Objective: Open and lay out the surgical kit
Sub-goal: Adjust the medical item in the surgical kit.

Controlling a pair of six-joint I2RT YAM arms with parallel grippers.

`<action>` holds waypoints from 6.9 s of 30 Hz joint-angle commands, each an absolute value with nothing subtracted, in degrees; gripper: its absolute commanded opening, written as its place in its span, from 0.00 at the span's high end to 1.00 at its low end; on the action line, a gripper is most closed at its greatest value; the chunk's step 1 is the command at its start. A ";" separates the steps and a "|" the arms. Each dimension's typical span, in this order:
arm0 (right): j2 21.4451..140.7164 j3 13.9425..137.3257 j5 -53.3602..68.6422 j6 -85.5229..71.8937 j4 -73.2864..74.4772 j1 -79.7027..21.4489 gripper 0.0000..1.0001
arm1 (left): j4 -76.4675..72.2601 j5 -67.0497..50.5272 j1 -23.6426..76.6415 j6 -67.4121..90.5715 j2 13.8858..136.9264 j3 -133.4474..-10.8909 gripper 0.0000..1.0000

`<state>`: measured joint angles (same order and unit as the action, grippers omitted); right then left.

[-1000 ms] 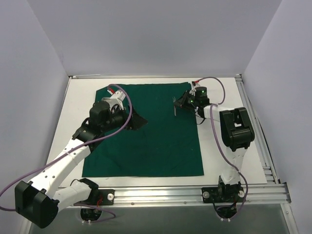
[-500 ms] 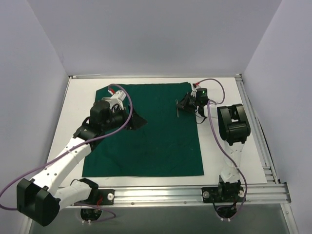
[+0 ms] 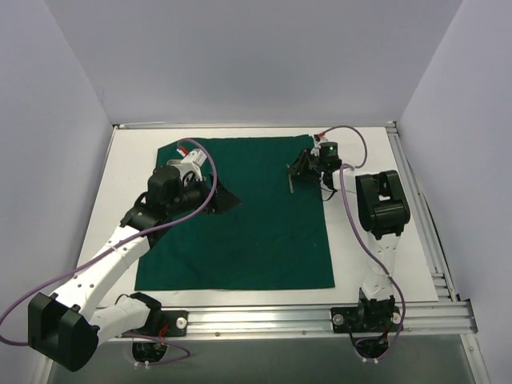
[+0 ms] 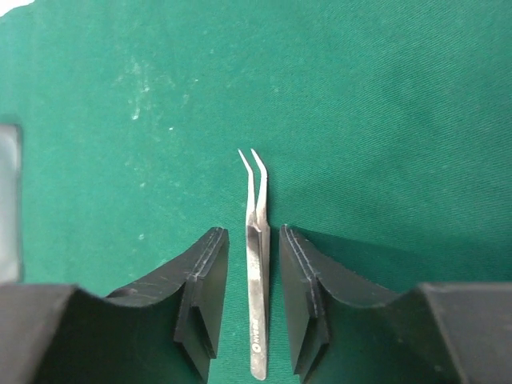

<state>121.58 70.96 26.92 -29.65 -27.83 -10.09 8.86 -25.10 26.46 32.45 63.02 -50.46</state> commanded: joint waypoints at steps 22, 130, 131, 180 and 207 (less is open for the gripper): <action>124.72 88.42 -7.73 -11.52 1.93 -21.97 0.72 | 8.53 -27.68 25.05 32.43 62.05 -50.36 0.22; 96.76 90.26 -8.79 -22.94 7.12 -52.21 0.74 | 7.91 -23.73 26.63 35.24 67.32 -55.37 0.98; 96.77 90.35 -8.79 -22.85 7.03 -52.21 0.80 | 7.91 -23.73 26.63 35.33 67.32 -55.37 0.98; 128.67 102.92 -1.93 -10.63 23.64 -18.81 0.87 | 23.99 -18.90 12.66 29.88 63.98 -56.95 0.18; 118.58 98.10 -1.41 -11.60 19.78 -19.60 0.52 | 34.27 -12.04 7.03 25.84 75.93 -69.52 0.17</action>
